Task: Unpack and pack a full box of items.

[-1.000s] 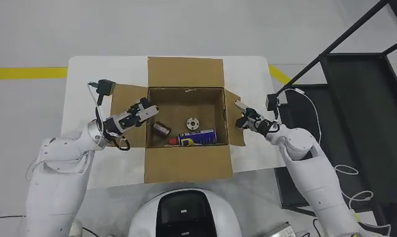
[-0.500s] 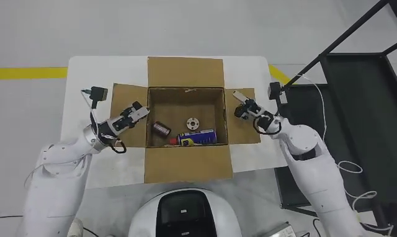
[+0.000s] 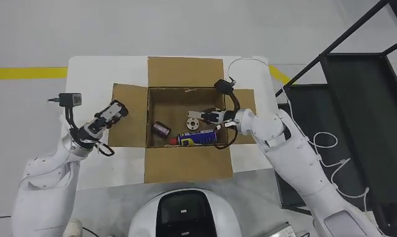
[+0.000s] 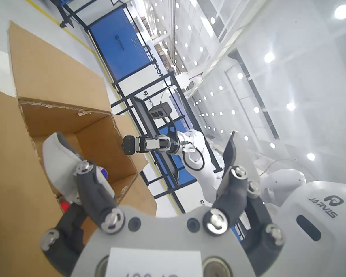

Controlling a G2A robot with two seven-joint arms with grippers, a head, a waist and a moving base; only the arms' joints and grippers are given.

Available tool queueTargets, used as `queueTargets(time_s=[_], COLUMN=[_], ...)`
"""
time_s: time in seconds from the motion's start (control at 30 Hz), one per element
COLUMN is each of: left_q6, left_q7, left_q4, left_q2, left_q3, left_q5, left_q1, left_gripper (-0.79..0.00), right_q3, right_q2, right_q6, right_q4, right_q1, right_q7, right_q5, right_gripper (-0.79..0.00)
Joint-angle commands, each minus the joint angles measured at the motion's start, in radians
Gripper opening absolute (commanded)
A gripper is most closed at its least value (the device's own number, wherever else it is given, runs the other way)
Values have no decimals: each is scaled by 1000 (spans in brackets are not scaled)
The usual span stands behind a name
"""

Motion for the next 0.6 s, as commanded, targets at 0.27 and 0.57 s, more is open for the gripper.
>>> queueTargets(time_s=[0.27,0.57], left_q6=[13,13], left_q7=[37,37], left_q4=[-15,-15], left_q2=[3,3], left_q3=[-26,-26], left_q5=[-45,-45], left_q1=[15,15], left_gripper=[0,0], right_q3=[-1,-1], right_q2=[0,0], right_q6=[0,0], right_q4=[1,1], right_q1=[1,1], right_q7=[1,1], right_q5=[1,1], right_gripper=[0,0])
